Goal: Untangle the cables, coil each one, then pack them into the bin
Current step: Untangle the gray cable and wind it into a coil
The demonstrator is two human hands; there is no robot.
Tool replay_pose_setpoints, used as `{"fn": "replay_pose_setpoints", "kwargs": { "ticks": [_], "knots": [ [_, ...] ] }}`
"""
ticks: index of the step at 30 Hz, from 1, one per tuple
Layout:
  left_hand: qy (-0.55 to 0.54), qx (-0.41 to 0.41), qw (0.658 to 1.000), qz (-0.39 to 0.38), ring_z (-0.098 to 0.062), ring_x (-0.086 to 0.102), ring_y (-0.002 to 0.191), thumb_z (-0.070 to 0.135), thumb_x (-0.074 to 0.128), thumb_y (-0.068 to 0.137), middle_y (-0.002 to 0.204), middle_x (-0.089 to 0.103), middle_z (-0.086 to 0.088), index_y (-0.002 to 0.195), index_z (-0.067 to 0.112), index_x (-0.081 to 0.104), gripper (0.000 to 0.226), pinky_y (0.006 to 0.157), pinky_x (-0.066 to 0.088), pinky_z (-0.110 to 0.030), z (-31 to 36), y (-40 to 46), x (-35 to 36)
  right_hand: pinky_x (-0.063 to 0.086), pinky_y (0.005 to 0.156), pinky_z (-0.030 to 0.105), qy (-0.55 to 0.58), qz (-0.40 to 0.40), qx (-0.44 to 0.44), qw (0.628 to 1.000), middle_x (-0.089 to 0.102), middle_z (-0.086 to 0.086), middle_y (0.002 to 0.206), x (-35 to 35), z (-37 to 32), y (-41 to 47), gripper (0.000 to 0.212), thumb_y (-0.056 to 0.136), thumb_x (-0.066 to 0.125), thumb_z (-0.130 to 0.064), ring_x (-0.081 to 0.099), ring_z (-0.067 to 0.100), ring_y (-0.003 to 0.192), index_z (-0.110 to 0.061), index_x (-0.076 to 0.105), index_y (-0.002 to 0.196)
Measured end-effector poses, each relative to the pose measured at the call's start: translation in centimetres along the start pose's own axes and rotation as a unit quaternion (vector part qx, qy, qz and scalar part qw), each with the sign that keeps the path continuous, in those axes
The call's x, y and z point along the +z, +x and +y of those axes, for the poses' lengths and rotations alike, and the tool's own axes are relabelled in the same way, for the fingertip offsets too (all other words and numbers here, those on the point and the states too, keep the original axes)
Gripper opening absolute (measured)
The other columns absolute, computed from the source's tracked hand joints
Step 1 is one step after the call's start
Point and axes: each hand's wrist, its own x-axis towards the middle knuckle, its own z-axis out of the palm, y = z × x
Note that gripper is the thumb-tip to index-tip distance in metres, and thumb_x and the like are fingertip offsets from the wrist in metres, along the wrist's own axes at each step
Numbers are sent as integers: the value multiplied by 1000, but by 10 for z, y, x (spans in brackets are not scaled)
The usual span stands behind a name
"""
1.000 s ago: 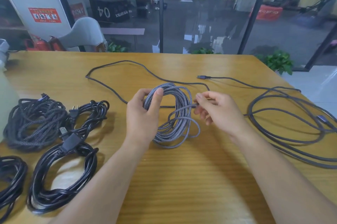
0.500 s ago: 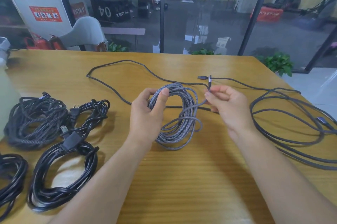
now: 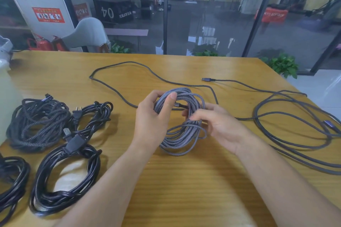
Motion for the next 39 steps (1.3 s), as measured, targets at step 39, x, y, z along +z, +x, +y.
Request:
{"fn": "replay_pose_setpoints", "kwargs": {
  "ticks": [39],
  "knots": [
    [-153,-173,956,-180,-21,54,69,52,59,98,78,57,-5,93,17,79,41,74,58,-37,9,-1,-5,58,89,52,-140,198,-221,945,76,-6,99,6,20,15,18,107,56,-36,72,19,92,-33,72,114]
  ]
}}
